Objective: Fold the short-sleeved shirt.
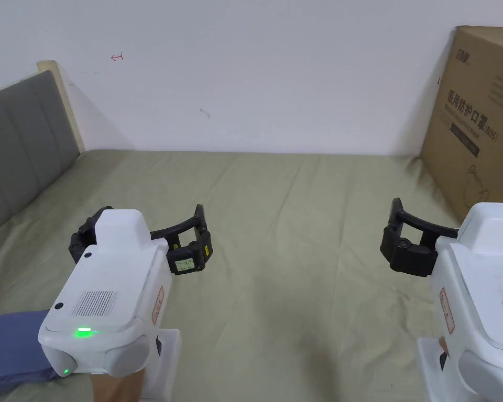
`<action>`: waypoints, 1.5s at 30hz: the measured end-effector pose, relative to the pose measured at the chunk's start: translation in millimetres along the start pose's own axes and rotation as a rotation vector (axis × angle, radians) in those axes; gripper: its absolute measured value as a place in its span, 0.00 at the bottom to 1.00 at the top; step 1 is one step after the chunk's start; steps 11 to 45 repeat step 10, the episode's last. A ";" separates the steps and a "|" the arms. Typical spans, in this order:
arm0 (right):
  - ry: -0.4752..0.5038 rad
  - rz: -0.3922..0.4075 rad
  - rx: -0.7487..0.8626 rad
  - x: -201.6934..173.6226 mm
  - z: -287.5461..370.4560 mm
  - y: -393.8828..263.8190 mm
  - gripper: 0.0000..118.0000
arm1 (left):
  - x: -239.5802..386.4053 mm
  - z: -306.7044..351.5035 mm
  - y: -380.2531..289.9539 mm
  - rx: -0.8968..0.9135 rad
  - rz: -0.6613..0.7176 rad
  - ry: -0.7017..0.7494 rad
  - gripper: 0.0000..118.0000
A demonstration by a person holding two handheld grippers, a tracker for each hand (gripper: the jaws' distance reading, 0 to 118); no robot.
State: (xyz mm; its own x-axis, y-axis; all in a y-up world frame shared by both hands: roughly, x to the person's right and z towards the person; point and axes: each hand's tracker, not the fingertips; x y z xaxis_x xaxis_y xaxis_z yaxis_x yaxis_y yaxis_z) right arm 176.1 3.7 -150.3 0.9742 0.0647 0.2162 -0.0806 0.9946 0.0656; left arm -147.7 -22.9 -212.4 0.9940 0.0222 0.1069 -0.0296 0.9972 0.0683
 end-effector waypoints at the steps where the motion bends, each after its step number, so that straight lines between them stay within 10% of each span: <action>1: 0.003 -0.003 0.000 0.0 0.2 0.0 1.00 | 0.1 0.2 -0.1 0.001 -0.002 0.000 1.00; 45: 0.010 0.008 -0.014 0.2 0.3 -2.1 1.00 | 0.4 2.1 0.3 0.002 -0.005 -0.006 1.00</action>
